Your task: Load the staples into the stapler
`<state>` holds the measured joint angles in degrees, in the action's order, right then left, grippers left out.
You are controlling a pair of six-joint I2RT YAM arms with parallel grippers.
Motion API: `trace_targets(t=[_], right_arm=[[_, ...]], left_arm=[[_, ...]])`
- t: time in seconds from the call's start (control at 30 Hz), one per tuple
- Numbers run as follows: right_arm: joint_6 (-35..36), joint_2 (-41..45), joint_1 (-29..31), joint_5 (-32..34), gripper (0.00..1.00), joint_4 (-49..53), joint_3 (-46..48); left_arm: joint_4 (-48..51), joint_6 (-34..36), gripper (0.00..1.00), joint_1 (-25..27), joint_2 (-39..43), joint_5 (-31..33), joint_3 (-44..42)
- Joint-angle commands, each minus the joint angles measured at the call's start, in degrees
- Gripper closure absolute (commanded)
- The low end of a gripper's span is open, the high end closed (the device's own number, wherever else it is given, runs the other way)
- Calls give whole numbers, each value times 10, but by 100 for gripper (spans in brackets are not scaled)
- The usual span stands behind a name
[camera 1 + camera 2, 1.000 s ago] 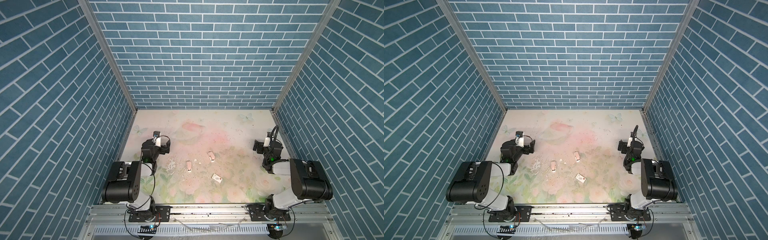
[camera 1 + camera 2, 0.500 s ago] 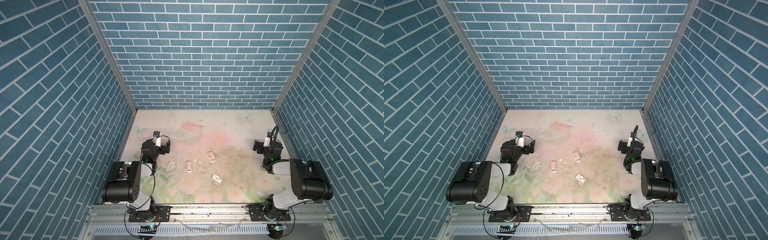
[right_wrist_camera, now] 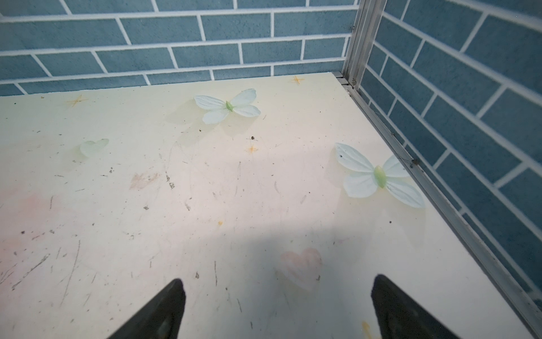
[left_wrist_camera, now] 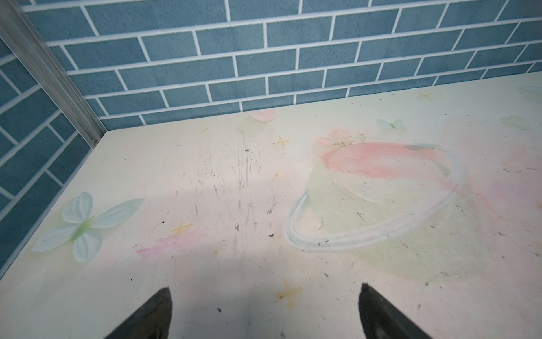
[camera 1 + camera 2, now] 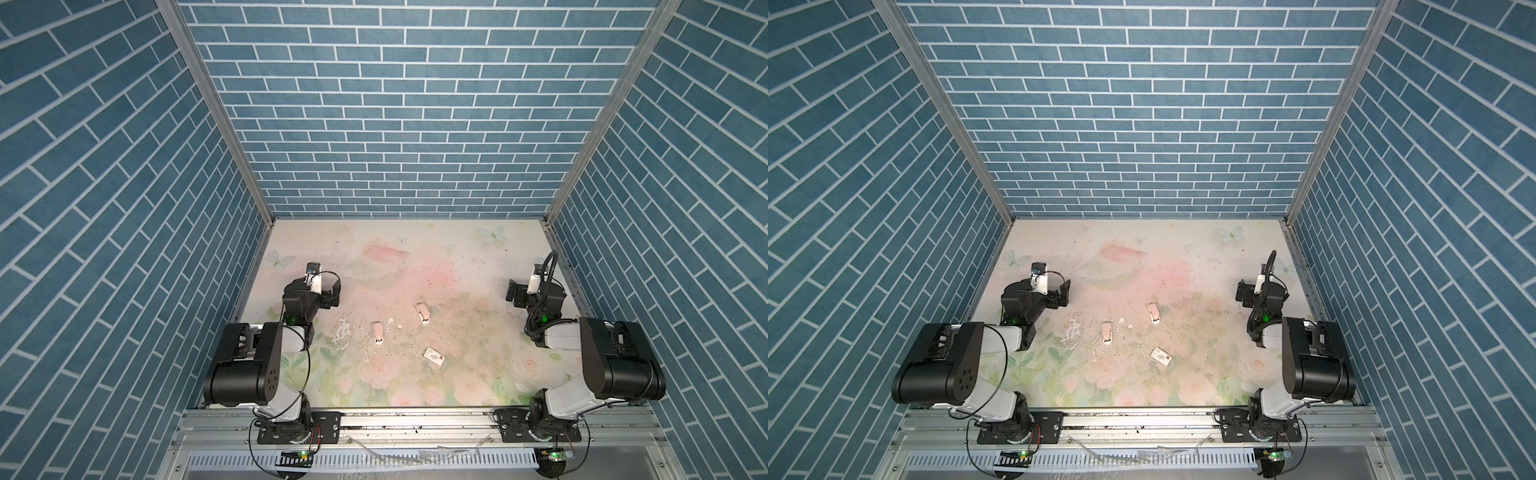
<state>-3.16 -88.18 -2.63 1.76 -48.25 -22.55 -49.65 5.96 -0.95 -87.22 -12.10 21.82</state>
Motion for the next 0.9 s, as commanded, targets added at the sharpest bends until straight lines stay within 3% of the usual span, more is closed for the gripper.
trace_targets(t=[0.0, 0.23, 0.4, 0.6, 0.73, 0.87], right_arm=[[-6, 13, 2, 25, 1, -1, -1], [-31, 108, 4, 77, 1, 265, -98], [-125, 176, 4, 54, 1, 466, -163], [-203, 267, 9, -127, 6, 619, -185], [-250, 292, 12, -220, 12, 733, -209], [-283, 312, 26, -320, 22, 790, -190]], left_arm=[[92, 14, 1, -2, 44, -29, 33], [371, 47, 0, 0, 114, -55, 166], [575, 113, 1, 5, 163, -119, 253], [861, 270, 0, 75, 191, -174, 388], [948, 336, 0, 173, 187, -157, 422], [968, 350, 1, 284, 154, -137, 426]])
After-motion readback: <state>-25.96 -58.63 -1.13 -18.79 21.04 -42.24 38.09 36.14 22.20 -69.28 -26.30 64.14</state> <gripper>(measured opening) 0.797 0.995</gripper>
